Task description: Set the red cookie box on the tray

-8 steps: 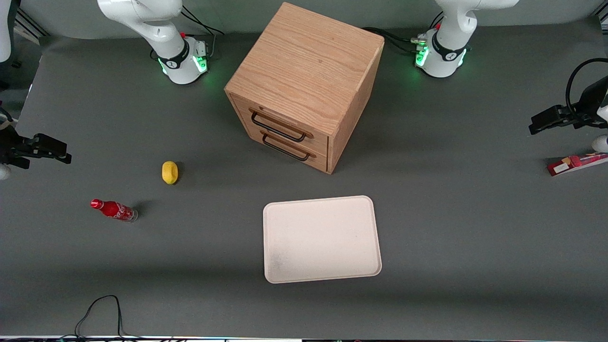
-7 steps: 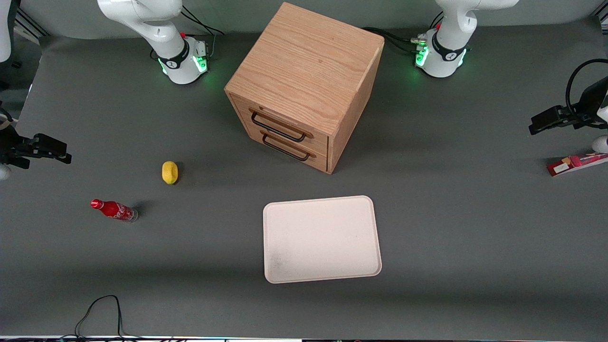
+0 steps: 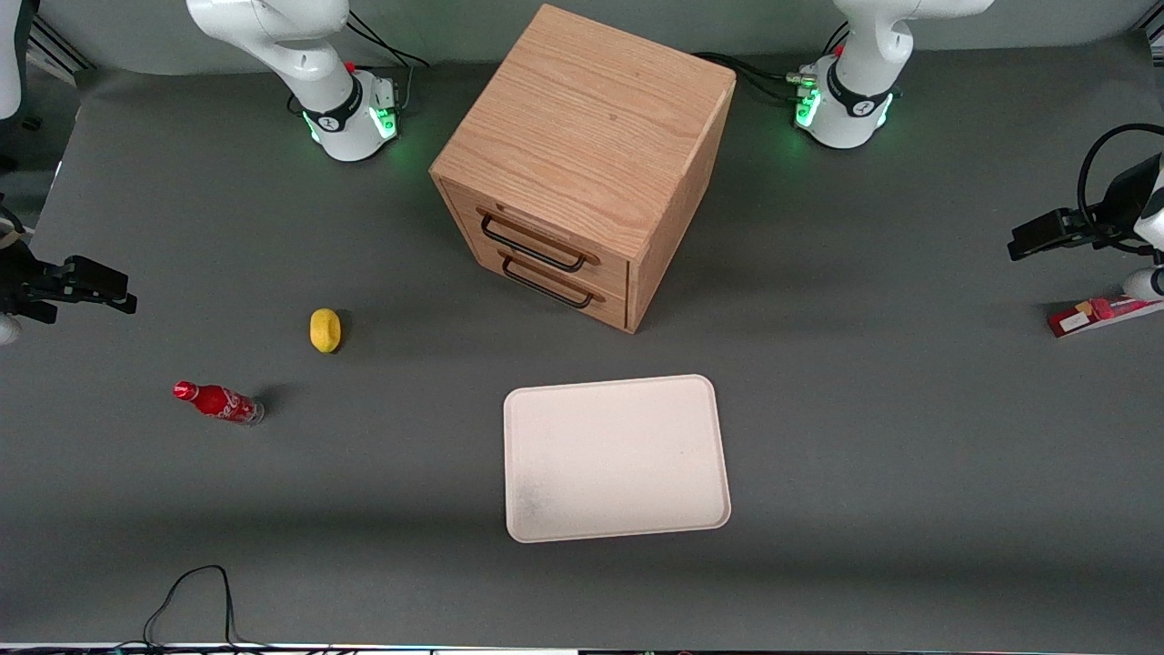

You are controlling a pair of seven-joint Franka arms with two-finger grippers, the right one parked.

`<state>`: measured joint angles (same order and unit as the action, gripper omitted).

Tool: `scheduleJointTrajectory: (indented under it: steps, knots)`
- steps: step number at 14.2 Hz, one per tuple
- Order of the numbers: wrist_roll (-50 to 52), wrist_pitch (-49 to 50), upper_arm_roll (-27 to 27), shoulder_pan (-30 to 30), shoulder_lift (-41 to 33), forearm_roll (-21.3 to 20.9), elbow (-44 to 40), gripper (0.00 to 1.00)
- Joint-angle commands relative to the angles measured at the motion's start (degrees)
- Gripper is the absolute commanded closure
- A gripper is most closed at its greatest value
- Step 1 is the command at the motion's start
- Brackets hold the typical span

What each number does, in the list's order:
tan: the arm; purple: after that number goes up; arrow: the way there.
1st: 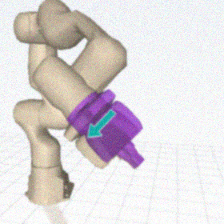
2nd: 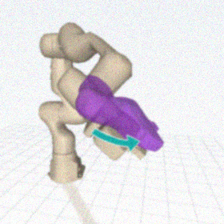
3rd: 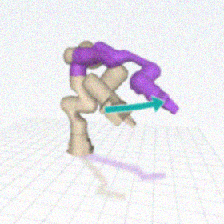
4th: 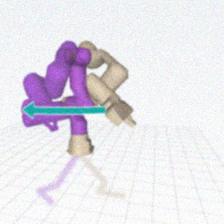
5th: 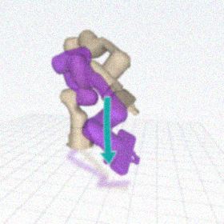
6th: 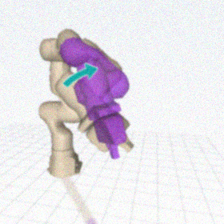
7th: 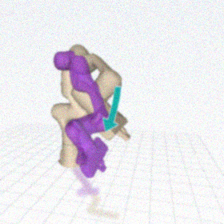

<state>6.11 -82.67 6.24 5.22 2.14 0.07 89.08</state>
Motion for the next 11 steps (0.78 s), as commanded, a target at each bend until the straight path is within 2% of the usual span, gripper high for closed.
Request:
scheduleJointTrajectory:
  steps: [1, 11]
  knots:
    - [0.2, 2.0, 1.1, 1.2, 0.8, 0.3, -2.4, 0.0]
    - [0.2, 1.7, 1.1, 0.9, 1.4, 0.0, -2.9, 0.0]
